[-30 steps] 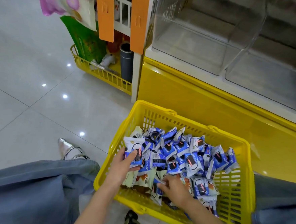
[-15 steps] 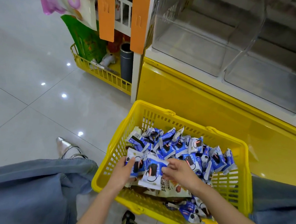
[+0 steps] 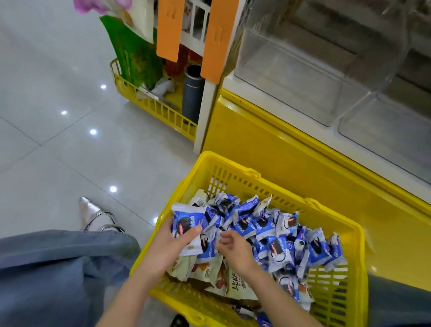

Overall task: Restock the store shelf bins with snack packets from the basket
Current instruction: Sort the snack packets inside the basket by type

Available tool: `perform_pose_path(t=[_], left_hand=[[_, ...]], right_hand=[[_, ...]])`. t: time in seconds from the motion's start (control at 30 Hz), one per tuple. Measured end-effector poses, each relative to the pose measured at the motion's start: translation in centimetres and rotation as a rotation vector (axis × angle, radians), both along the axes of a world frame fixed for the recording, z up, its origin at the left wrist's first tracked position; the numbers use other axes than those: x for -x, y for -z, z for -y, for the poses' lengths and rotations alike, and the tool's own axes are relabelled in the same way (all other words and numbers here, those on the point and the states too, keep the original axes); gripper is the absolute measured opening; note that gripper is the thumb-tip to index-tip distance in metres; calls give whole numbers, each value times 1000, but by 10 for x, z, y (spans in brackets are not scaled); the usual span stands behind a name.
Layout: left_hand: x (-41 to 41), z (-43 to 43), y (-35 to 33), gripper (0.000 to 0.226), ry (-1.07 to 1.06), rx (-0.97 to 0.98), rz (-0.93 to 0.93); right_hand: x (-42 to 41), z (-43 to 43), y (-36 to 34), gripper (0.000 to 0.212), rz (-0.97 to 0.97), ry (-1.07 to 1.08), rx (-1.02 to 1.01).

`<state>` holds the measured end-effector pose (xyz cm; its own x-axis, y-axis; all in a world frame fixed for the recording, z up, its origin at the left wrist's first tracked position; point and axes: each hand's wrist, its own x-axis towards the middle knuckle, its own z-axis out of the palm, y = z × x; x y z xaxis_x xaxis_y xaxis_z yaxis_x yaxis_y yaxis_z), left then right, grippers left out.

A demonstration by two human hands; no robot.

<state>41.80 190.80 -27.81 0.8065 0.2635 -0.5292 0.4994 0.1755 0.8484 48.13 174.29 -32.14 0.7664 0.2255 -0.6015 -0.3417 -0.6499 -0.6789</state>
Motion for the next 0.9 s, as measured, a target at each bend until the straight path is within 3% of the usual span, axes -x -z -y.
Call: perform_pose_path(t=[0.13, 0.23, 0.3, 0.43, 0.57, 0.63, 0.8, 0.9], left_hand=[[-5, -17, -6, 21, 8, -51, 11], [-5, -19, -10, 20, 20, -61, 44], [-4, -19, -9, 21, 4, -51, 63], [0, -21, -8, 21, 27, -30, 50], [1, -16, -8, 23, 105, -34, 12], [2, -8, -8, 22, 112, -47, 30], [2, 13, -8, 36, 7, -155, 97], [1, 20, -10, 27, -44, -10, 107]], right_hand=[[16, -12, 26, 43, -156, -87, 147], [18, -24, 36, 41, -136, -14, 206], [16, -30, 40, 28, -121, -47, 255], [13, -32, 42, 39, -77, -79, 326], [12, -10, 19, 22, -81, -113, 241], [7, 5, 0, 32, -70, -88, 142], [-5, 29, -55, 28, -84, 67, -286], [-6, 28, -76, 31, -16, -32, -322]])
